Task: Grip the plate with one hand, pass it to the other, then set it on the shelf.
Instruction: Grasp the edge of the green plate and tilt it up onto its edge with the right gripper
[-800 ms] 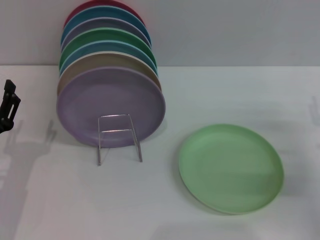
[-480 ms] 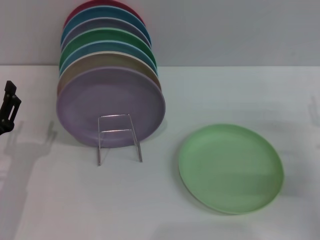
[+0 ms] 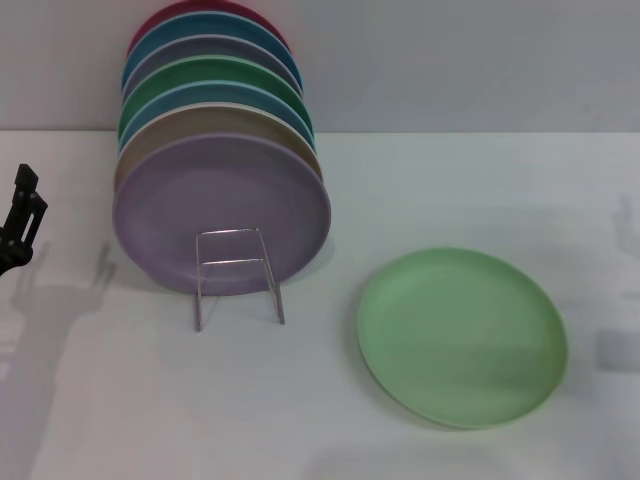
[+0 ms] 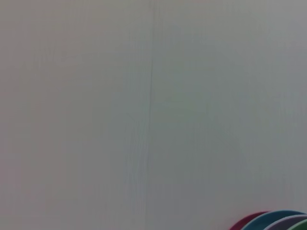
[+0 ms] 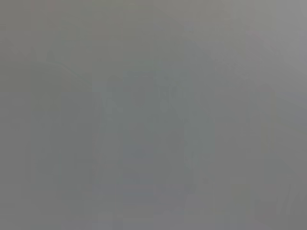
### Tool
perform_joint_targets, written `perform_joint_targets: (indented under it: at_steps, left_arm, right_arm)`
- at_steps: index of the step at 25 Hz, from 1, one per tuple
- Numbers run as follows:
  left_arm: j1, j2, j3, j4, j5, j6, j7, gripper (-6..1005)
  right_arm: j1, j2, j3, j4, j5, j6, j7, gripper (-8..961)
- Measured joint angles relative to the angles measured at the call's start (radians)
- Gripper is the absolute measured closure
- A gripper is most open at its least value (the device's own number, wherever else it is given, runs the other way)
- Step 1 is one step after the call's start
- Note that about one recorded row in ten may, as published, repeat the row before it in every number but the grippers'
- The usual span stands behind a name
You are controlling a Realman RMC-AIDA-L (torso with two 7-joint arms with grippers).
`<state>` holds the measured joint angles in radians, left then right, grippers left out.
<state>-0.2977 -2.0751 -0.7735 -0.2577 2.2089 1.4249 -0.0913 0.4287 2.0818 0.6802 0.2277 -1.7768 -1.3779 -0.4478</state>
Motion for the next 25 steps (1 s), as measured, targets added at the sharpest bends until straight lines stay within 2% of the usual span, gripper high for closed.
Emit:
perform_joint_targets:
  at_steps: [3,4,5,7,8,9,10,12,13,14,15,16,18,19,20,21,23,24,25]
  left_arm:
    - [0.003,0.0,0.0,0.0,0.0,0.0,0.001,230]
    - [0.006,0.0,0.0,0.0,0.0,-0.001,0.001,230]
    - [0.006,0.0,0.0,0.0,0.0,-0.001,0.001,230]
    - [0.009,0.0,0.001,0.001,0.0,-0.001,0.001,231]
    - [0.011,0.0,0.0,0.001,0.0,0.0,0.001,231]
    - [0.012,0.0,0.0,0.002,0.0,0.0,0.001,231]
    - [0.014,0.0,0.0,0.004,0.0,0.001,0.0,231]
    - [0.015,0.001,0.0,0.007,0.0,0.003,-0.001,231]
    - [0.015,0.001,0.001,0.008,0.0,0.004,-0.001,231]
    - [0.016,0.001,0.0,0.009,0.0,0.004,0.0,231]
    - [0.016,0.001,0.0,0.009,0.0,0.004,0.0,231]
    - [0.015,0.001,0.0,0.009,0.0,0.004,0.0,231]
    - [0.015,0.001,0.001,0.01,0.0,0.002,0.001,231]
    - [0.013,0.001,0.001,0.01,0.0,0.0,0.001,231]
    - [0.013,0.001,0.001,0.01,0.0,0.0,0.001,231]
    - [0.012,0.001,0.003,0.011,0.0,0.0,0.001,231]
    - [0.009,0.002,0.006,0.011,0.0,0.0,0.001,231]
    - [0.008,0.003,0.007,0.011,0.0,-0.001,0.002,231]
    - [0.008,0.003,0.007,0.011,0.0,-0.001,0.002,231]
  right_arm:
    - [-0.006,-0.008,0.049,0.074,0.001,0.054,-0.041,326]
    - [-0.007,-0.021,0.07,0.132,0.0,0.118,0.005,326]
    - [-0.007,-0.021,0.07,0.132,0.0,0.118,0.005,326]
    - [-0.01,-0.04,0.079,0.198,-0.004,0.191,0.056,327]
    - [-0.013,-0.052,0.079,0.238,-0.007,0.237,0.078,327]
    - [-0.019,-0.079,0.08,0.32,-0.009,0.328,0.103,327]
    - [-0.019,-0.079,0.08,0.32,-0.009,0.328,0.103,327]
    - [-0.03,-0.107,0.081,0.404,-0.01,0.41,0.106,328]
    - [-0.038,-0.126,0.082,0.451,-0.011,0.456,0.106,328]
    - [-0.06,-0.166,0.101,0.549,-0.021,0.568,0.101,328]
    - [-0.06,-0.166,0.101,0.549,-0.021,0.568,0.101,328]
    - [-0.068,-0.179,0.12,0.584,-0.034,0.617,0.1,328]
    - [-0.099,-0.197,0.202,0.67,-0.096,0.776,0.089,329]
    - [-0.138,-0.193,0.319,0.741,-0.17,0.961,0.053,329]
    - [-0.138,-0.193,0.319,0.741,-0.17,0.961,0.053,329]
    - [-0.16,-0.183,0.387,0.78,-0.203,1.056,0.028,329]
    - [-0.209,-0.151,0.547,0.872,-0.278,1.292,-0.029,330]
    - [-0.239,-0.117,0.691,0.95,-0.347,1.508,-0.055,330]
    - [-0.239,-0.117,0.691,0.95,-0.347,1.508,-0.055,330]
